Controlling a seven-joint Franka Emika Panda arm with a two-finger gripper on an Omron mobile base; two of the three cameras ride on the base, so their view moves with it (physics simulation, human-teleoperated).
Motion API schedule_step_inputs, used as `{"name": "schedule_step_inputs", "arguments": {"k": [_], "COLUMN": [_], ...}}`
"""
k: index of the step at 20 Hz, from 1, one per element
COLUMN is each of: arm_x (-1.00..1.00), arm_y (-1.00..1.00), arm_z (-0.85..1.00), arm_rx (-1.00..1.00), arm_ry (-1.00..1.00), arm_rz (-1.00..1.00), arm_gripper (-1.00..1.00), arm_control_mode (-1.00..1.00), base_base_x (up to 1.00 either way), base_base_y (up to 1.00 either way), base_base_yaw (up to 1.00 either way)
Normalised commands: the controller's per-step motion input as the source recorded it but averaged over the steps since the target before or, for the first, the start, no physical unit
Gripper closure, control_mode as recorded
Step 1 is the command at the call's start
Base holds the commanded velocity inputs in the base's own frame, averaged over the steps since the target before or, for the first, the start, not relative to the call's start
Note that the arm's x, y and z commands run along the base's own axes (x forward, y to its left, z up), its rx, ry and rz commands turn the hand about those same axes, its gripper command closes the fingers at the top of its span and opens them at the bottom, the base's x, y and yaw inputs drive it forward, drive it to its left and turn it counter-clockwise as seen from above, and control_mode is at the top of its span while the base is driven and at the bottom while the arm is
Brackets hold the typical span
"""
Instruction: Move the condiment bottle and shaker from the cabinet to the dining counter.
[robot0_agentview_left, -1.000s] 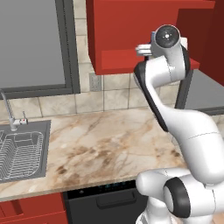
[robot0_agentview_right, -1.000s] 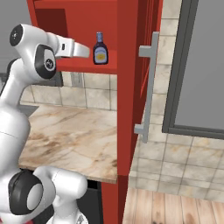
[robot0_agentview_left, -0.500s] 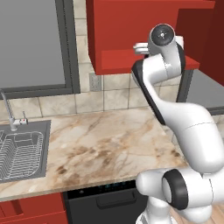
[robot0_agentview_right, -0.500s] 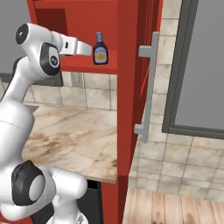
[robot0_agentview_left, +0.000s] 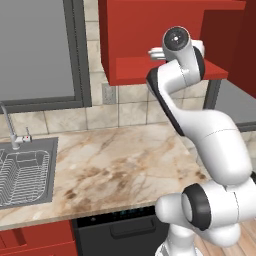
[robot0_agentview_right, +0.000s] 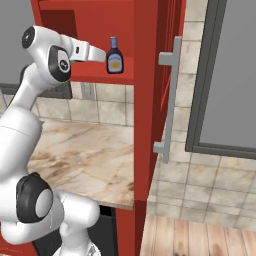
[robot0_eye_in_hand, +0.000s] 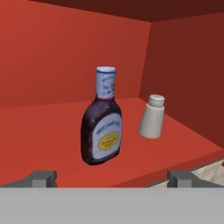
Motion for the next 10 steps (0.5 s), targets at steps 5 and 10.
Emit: {"name": "schedule_step_inputs", "arguments": {"k": [5,10], "arm_x": [0.27,0.22], "arm_y": [0.03,0.00], "arm_z": [-0.09,-0.12], "arm_rx": [0.00,0.01], "arm_ry": [0.00,0.00], "arm_rz": [-0.05,-0.04], "arm_gripper": [-1.00,-1.00], "arm_control_mode": [-1.00,-1.00], "base_base_x": [0.00,0.00], "base_base_y": [0.00,0.00], "base_base_yaw": [0.00,0.00]}}
